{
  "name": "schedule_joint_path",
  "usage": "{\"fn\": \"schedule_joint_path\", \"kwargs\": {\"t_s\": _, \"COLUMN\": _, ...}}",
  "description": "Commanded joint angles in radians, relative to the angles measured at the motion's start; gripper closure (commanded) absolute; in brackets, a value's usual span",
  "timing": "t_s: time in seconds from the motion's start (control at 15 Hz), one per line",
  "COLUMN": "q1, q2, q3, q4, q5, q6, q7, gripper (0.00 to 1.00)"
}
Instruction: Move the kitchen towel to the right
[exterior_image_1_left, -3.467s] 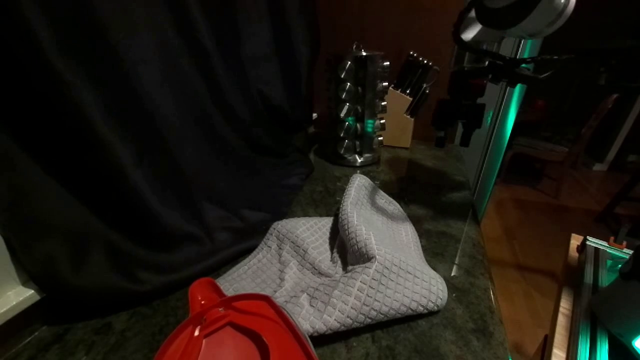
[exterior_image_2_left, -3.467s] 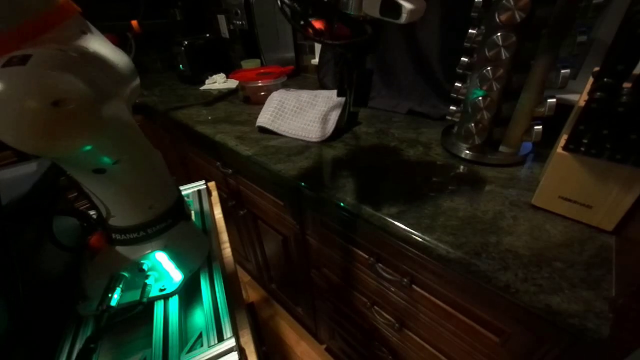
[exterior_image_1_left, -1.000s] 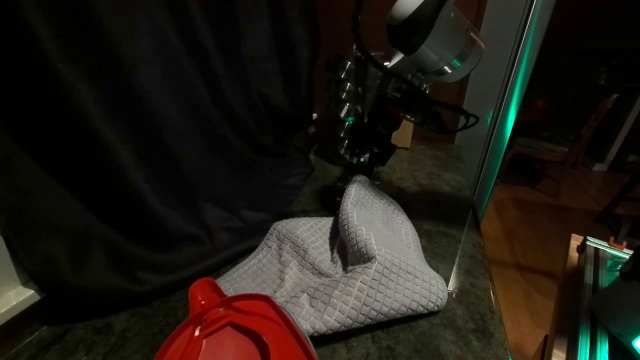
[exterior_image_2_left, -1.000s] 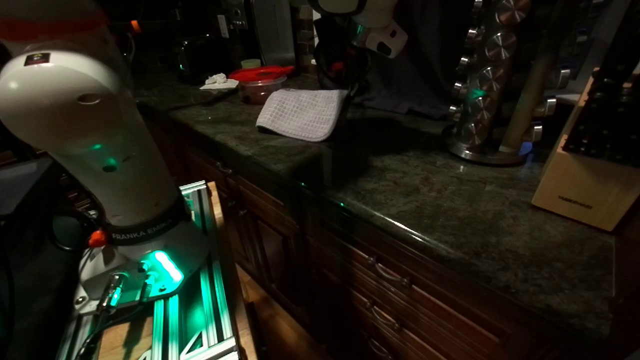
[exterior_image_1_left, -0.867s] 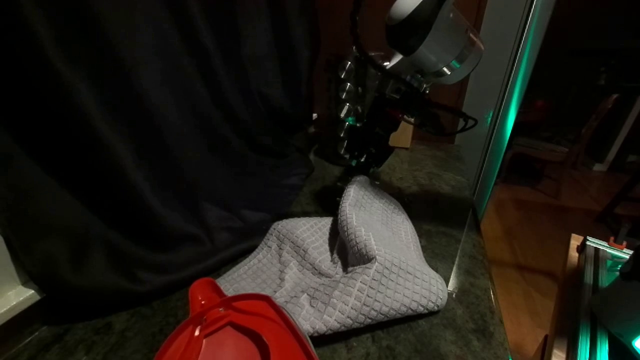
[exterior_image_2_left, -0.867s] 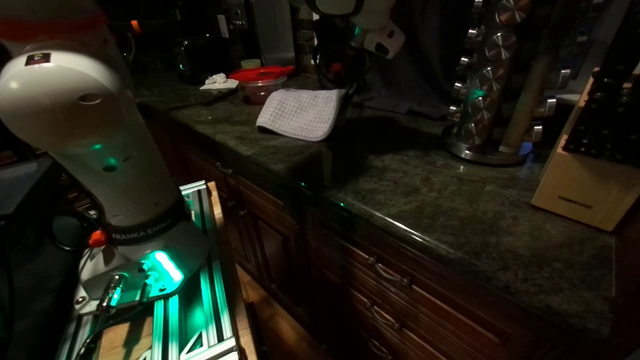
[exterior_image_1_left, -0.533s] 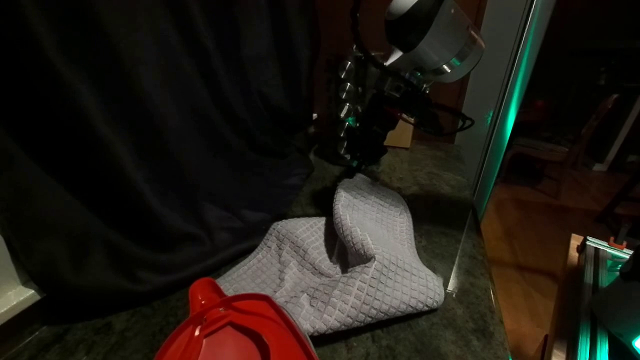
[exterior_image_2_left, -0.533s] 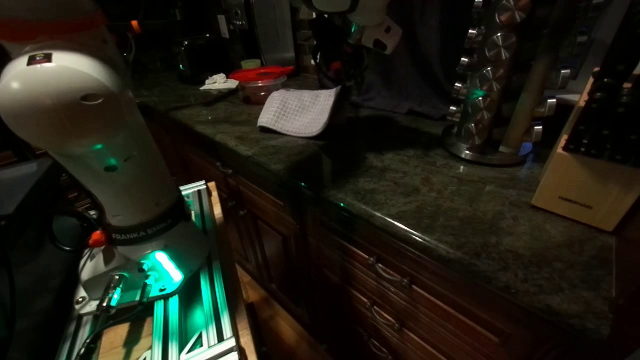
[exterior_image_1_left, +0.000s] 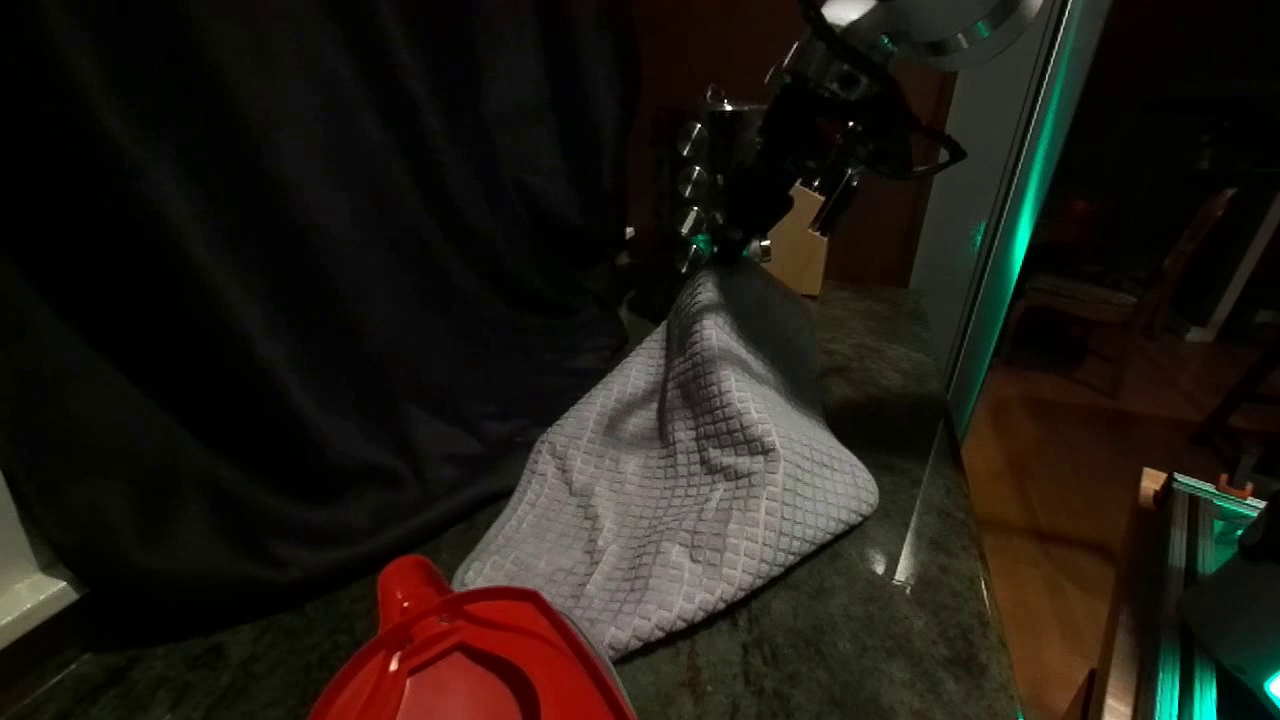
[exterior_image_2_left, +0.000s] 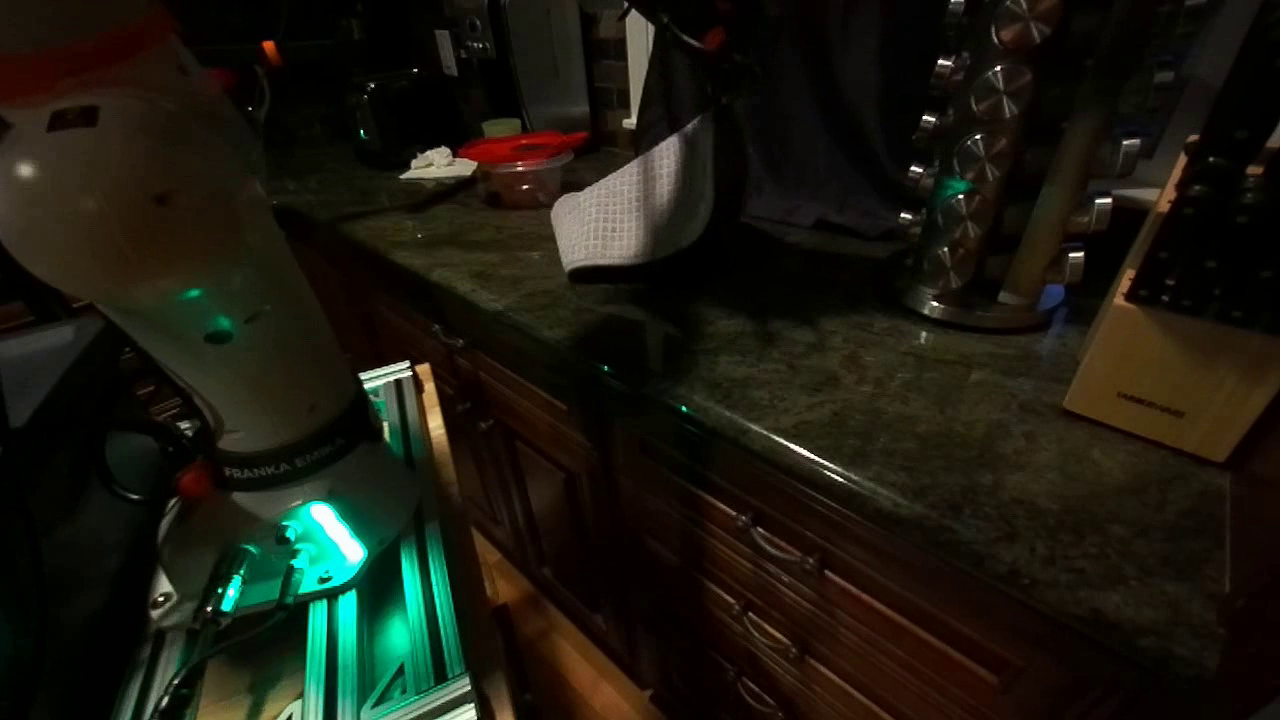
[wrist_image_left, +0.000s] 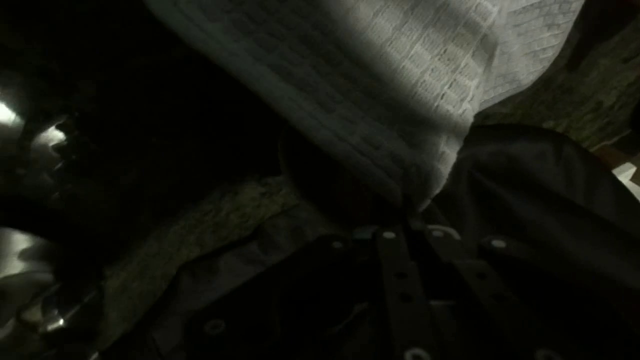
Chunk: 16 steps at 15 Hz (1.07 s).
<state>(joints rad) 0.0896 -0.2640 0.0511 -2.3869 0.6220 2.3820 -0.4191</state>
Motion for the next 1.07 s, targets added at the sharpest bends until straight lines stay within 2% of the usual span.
{"fn": "schedule_joint_path", "kwargs": {"t_s": 0.0, "q1": 0.015, "q2": -0.115, "q3": -0.036, "q4": -0.107, "q5": -0.126, "q6": 0.002, "q7": -0.107, "gripper": 0.99}}
{"fn": "schedule_joint_path", "kwargs": {"t_s": 0.13, "q1": 0.021, "q2": -0.138, "q3": -0.056, "q4": -0.176, "q5": -0.203, "q6": 0.044, "q7": -0.171, "gripper": 0.99}}
{"fn": "schedule_joint_path", "kwargs": {"t_s": 0.27, "q1": 0.006, "q2": -0.135, "q3": -0.06, "q4": -0.248, "q5": -0.302, "q6": 0.151, "q7": -0.193, "gripper": 0.99}}
{"fn": "schedule_joint_path", "kwargs": {"t_s": 0.53, "q1": -0.019, "q2": -0.095, "q3": -0.078, "q4": -0.368, "q5": -0.498, "q6": 0.471, "q7": -0.173, "gripper": 0.99}}
{"fn": "schedule_joint_path", "kwargs": {"t_s": 0.67, "q1": -0.058, "q2": -0.065, "q3": -0.068, "q4": -0.416, "q5": -0.618, "q6": 0.649, "q7": -0.127, "gripper": 0.99}}
{"fn": "schedule_joint_path", "kwargs": {"t_s": 0.73, "q1": -0.107, "q2": -0.002, "q3": -0.047, "q4": -0.37, "q5": -0.697, "q6": 0.716, "q7": -0.088, "gripper": 0.99}}
{"fn": "schedule_joint_path", "kwargs": {"t_s": 0.8, "q1": -0.173, "q2": 0.016, "q3": -0.014, "q4": -0.385, "q5": -0.782, "q6": 0.793, "q7": -0.049, "gripper": 0.99}}
{"fn": "schedule_joint_path", "kwargs": {"t_s": 0.87, "q1": -0.277, "q2": 0.03, "q3": 0.065, "q4": -0.386, "q5": -0.809, "q6": 0.838, "q7": -0.057, "gripper": 0.99}}
{"fn": "schedule_joint_path", "kwargs": {"t_s": 0.93, "q1": -0.343, "q2": 0.044, "q3": 0.084, "q4": -0.386, "q5": -0.887, "q6": 0.878, "q7": -0.047, "gripper": 0.99}}
{"fn": "schedule_joint_path", "kwargs": {"t_s": 1.0, "q1": -0.417, "q2": 0.047, "q3": 0.137, "q4": -0.384, "q5": -0.906, "q6": 0.856, "q7": -0.066, "gripper": 0.99}}
